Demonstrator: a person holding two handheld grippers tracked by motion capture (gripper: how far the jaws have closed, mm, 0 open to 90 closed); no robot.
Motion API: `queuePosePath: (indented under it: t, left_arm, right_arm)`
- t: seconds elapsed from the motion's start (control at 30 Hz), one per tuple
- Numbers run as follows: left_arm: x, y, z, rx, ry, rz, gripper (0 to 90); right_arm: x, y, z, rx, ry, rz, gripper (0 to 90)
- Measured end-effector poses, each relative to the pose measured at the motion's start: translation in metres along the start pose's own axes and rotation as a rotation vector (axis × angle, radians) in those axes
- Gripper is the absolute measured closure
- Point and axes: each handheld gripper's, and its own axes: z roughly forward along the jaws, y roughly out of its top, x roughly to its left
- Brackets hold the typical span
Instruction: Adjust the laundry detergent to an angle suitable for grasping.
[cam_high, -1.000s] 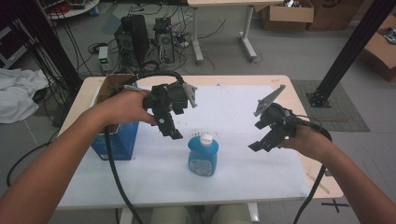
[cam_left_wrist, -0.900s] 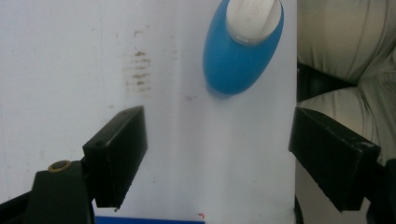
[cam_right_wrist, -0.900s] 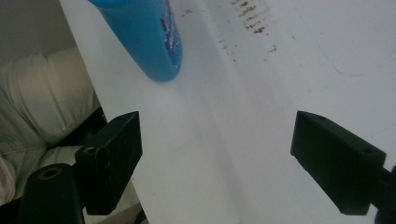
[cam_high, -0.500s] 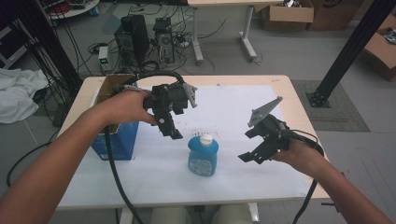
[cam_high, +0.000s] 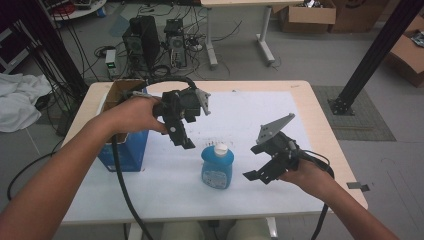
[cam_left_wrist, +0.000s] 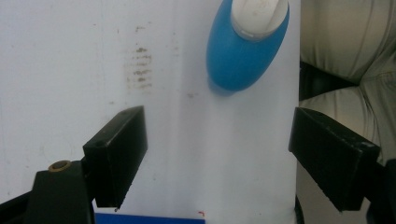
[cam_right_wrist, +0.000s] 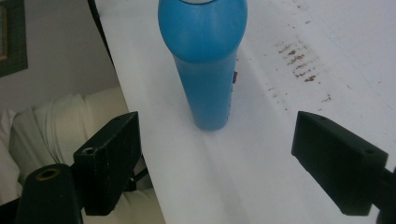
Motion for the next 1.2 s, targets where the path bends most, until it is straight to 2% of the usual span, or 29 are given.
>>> queuePosePath:
  t: [0.33,0.97,1.2]
  left_arm:
    - [0.001,0.001,0.001,0.003,-0.002,0.002,20.2]
    - [0.002,0.001,0.002,0.000,0.001,0.000,20.2]
    - [0.002,0.000,0.002,0.003,-0.001,-0.003,20.2]
  right_arm:
    - [0.001,-0.004,0.021,-0.055,-0.004,0.016,15.7]
    - [0.007,-0.003,0.056,-0.131,0.009,0.004,15.4]
    - [0.009,-0.003,0.068,-0.154,-0.004,0.000,15.4]
